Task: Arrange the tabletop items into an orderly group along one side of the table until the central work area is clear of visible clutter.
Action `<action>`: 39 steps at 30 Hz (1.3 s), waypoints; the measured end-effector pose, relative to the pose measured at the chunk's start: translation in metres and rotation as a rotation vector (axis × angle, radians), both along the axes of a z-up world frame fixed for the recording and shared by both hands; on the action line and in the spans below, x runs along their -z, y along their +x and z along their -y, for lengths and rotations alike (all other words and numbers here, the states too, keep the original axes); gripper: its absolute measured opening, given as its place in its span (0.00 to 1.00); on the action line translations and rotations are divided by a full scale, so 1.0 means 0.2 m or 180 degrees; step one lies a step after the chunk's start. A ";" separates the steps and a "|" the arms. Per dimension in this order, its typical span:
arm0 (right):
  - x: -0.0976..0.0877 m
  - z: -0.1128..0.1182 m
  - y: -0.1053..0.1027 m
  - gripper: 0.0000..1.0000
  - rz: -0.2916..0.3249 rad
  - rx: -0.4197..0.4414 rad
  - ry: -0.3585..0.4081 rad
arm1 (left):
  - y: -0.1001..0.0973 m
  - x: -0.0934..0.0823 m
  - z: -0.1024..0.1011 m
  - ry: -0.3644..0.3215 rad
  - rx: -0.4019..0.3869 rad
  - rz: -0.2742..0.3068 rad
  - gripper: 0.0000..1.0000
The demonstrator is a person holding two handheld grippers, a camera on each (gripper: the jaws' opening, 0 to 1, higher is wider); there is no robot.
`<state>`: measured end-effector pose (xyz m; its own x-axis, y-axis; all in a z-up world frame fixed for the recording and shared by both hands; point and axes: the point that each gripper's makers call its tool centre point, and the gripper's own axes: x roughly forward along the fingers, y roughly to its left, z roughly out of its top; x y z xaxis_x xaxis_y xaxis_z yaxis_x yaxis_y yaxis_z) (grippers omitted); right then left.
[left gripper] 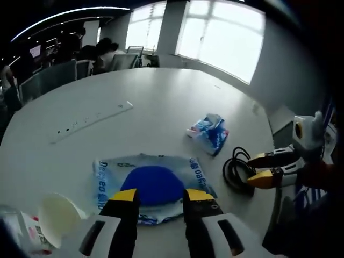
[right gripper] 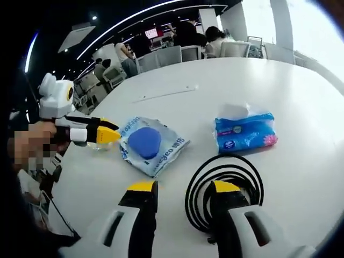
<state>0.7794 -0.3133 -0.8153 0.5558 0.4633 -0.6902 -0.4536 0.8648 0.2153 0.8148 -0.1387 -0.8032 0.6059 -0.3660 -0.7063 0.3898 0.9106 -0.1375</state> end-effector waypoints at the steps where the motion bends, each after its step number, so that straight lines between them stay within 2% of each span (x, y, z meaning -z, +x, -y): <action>1: 0.00 -0.02 0.01 0.35 -0.0004 -0.0003 0.0011 | 0.01 0.01 -0.02 0.0022 0.0004 -0.0040 0.32; 5: 0.00 -0.08 0.00 0.35 -0.0022 -0.0043 0.0052 | 0.04 0.03 -0.09 0.0160 -0.0069 -0.0177 0.37; 8: 0.00 -0.12 0.01 0.35 -0.0034 -0.0068 0.0062 | 0.07 0.04 -0.11 0.0155 -0.0064 -0.0162 0.37; 9: 0.00 -0.16 0.00 0.35 -0.0059 -0.0089 0.0090 | 0.11 0.05 -0.15 0.0170 -0.0102 -0.0220 0.37; 19: 0.06 -0.27 0.00 0.35 -0.0160 -0.0137 0.0138 | 0.19 0.13 -0.23 0.0339 -0.0221 -0.0411 0.37; 28: 0.13 -0.31 0.01 0.32 -0.0293 -0.0110 0.0202 | 0.25 0.21 -0.29 0.0448 -0.0323 -0.0591 0.34; 32: 0.14 -0.32 0.02 0.30 -0.0336 -0.0064 0.0267 | 0.27 0.24 -0.32 0.0547 -0.0349 -0.0656 0.28; 34: 0.16 -0.34 0.04 0.30 -0.0382 -0.0054 0.0320 | 0.28 0.26 -0.32 0.0507 -0.0344 -0.0718 0.24; 39: 0.16 -0.35 0.03 0.28 -0.0397 -0.0085 0.0285 | 0.28 0.26 -0.32 0.0480 -0.0348 -0.0739 0.25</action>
<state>0.7855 -0.2426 -0.8480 0.4550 0.5395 -0.7084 -0.4411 0.8277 0.3470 0.8707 -0.0753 -0.8545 0.4520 -0.1879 -0.8720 0.2622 0.9624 -0.0714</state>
